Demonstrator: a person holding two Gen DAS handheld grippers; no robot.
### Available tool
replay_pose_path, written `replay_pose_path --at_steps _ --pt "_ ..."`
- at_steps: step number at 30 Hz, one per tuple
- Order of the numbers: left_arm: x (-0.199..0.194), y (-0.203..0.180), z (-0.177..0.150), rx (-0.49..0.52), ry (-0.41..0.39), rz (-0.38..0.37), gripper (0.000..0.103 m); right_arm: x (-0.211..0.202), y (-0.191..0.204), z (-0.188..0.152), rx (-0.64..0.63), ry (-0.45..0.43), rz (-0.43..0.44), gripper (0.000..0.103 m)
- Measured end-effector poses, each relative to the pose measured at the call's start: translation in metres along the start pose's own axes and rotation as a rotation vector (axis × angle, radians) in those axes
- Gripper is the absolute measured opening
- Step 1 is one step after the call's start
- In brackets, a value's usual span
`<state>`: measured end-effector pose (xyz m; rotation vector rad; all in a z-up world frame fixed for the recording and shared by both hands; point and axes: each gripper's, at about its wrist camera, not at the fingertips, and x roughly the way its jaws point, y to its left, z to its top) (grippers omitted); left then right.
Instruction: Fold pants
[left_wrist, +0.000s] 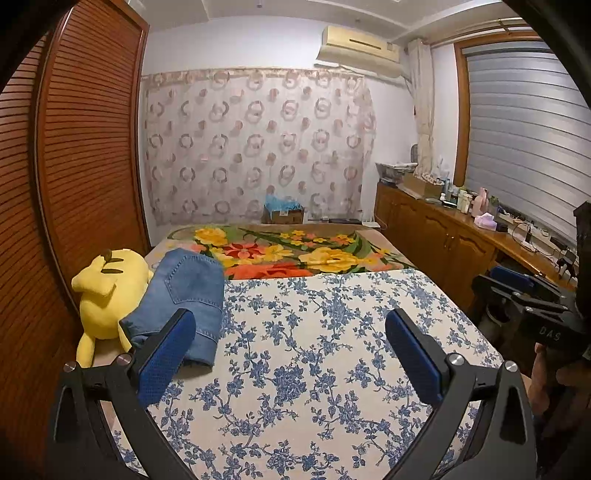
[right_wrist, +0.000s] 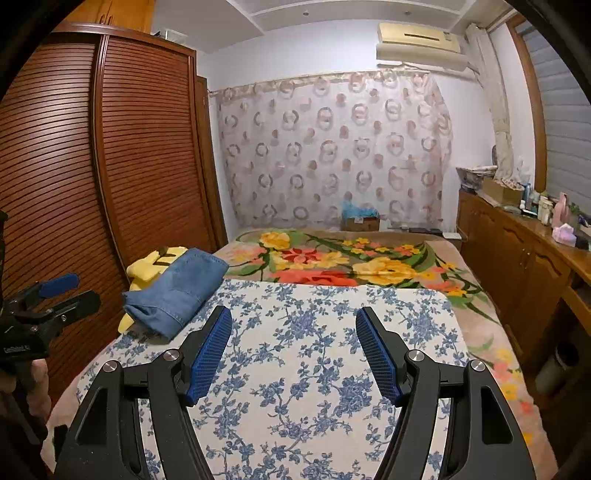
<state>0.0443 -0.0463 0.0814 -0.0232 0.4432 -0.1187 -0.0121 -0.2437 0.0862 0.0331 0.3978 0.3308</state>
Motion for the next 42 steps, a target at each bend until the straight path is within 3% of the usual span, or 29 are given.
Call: replay_pose_path --at_steps 42 --pt "-0.0037 0.0028 -0.0018 -0.01 0.001 0.011 0.103 0.0004 -0.0005 -0.0009 0.003 -0.019 -0.012 0.072"
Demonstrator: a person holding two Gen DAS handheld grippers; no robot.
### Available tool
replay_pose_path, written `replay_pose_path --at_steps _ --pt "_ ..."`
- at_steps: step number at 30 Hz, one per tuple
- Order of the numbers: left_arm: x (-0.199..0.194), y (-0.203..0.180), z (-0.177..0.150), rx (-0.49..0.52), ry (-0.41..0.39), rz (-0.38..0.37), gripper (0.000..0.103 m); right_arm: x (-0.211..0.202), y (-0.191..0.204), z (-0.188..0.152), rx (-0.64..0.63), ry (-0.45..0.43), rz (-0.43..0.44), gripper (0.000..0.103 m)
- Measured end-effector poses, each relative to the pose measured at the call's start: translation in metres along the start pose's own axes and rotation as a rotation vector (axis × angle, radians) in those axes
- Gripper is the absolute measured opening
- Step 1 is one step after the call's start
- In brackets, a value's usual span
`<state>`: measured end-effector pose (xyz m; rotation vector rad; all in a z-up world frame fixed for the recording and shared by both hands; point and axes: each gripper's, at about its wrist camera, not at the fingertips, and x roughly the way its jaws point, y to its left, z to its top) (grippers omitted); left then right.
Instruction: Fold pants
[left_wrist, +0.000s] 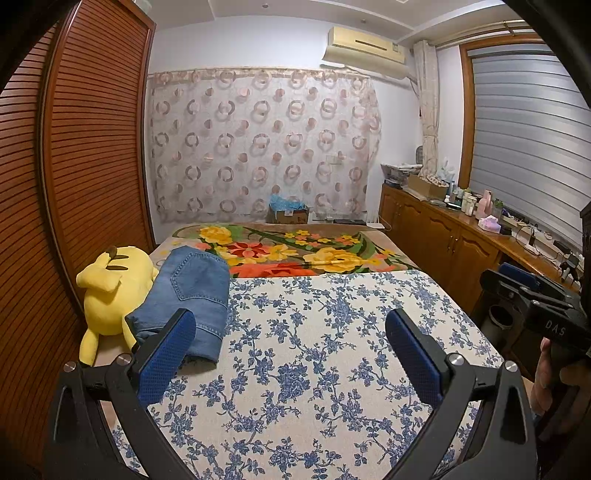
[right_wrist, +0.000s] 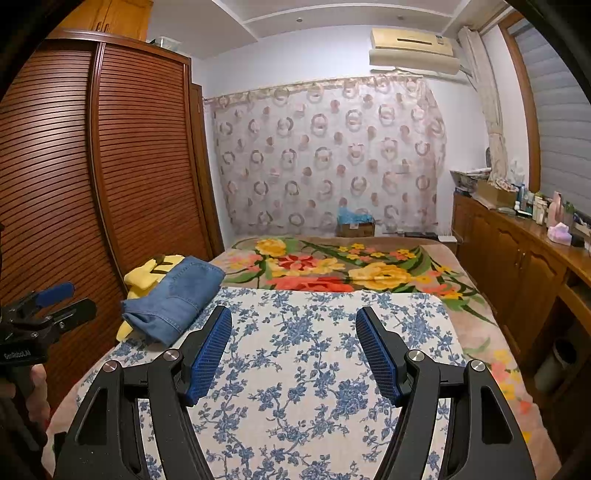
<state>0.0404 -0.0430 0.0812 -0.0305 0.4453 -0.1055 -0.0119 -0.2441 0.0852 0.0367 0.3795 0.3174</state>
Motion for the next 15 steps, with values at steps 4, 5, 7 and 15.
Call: replay_pose_path --at_steps 4,5,7,15 --pt "0.0 0.0002 0.0 -0.001 -0.001 -0.001 0.103 0.0003 0.0018 -0.0006 0.002 -0.002 -0.001 0.072" --pt "0.0 0.0003 -0.0001 -0.001 -0.001 0.0 0.103 0.0008 0.0019 0.0 0.003 -0.001 -0.001 0.072" --pt "0.0 0.0004 -0.0002 -0.001 -0.001 -0.001 0.103 0.0002 0.0017 -0.0006 0.002 -0.003 -0.001 0.072" --pt "-0.0001 0.0005 -0.0004 0.0 -0.001 -0.001 0.103 0.0008 0.0043 -0.0016 0.005 -0.006 -0.003 0.072"
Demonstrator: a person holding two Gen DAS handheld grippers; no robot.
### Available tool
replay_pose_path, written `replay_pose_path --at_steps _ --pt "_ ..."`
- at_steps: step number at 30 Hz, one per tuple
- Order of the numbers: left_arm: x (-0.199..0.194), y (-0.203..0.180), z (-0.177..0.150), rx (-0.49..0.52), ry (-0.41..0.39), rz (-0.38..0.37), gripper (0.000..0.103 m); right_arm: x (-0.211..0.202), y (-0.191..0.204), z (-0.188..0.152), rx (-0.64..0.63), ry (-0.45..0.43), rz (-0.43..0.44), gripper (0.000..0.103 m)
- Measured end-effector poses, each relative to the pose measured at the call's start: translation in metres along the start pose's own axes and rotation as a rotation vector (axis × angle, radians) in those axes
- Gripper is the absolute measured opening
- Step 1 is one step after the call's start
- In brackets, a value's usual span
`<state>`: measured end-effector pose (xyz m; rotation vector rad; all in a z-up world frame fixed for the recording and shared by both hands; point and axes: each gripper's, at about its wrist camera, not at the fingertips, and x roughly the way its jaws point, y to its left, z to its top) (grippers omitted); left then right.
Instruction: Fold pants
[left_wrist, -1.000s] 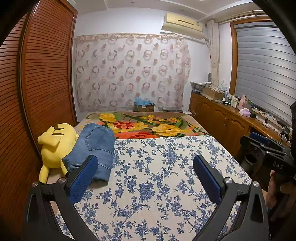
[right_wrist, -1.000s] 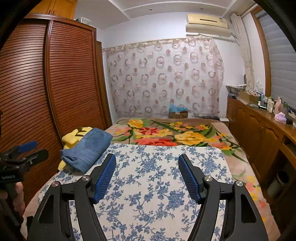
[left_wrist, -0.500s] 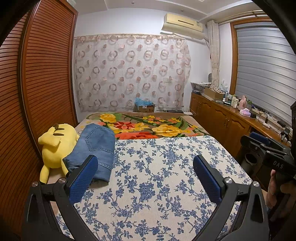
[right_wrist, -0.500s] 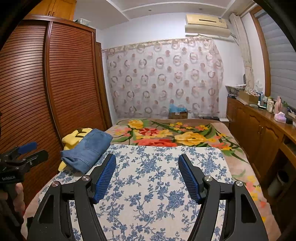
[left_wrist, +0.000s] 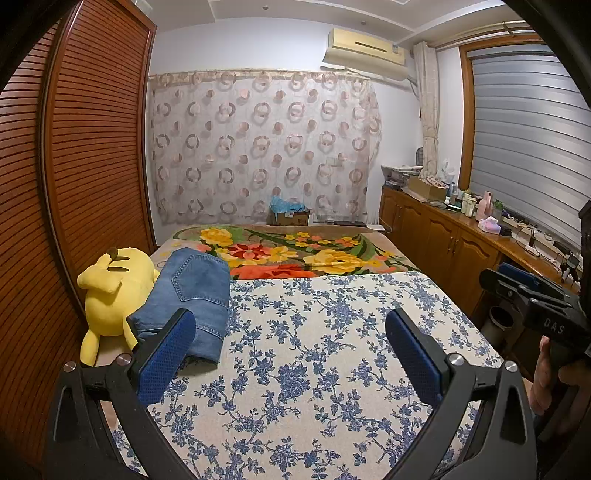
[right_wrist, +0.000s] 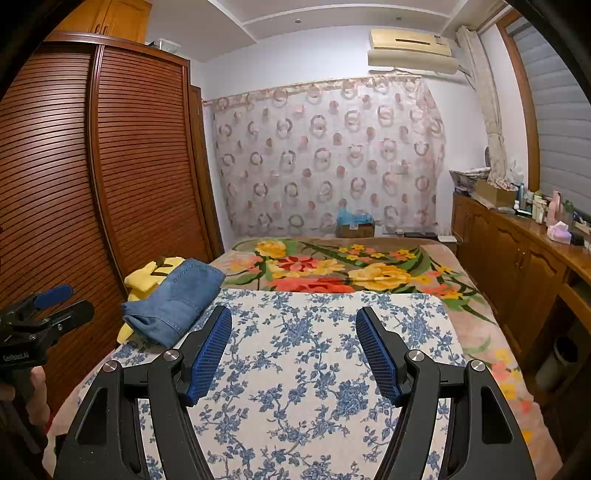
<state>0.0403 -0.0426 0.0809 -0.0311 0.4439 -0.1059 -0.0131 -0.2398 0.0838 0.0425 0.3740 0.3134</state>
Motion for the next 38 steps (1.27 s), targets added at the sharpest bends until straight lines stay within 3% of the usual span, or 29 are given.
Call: replay_pose_path --at_steps 38 --pt "-0.0009 0.0016 -0.0018 -0.001 -0.002 -0.002 0.103 0.0014 0.0071 -0.0017 0.011 -0.004 -0.006 0.072"
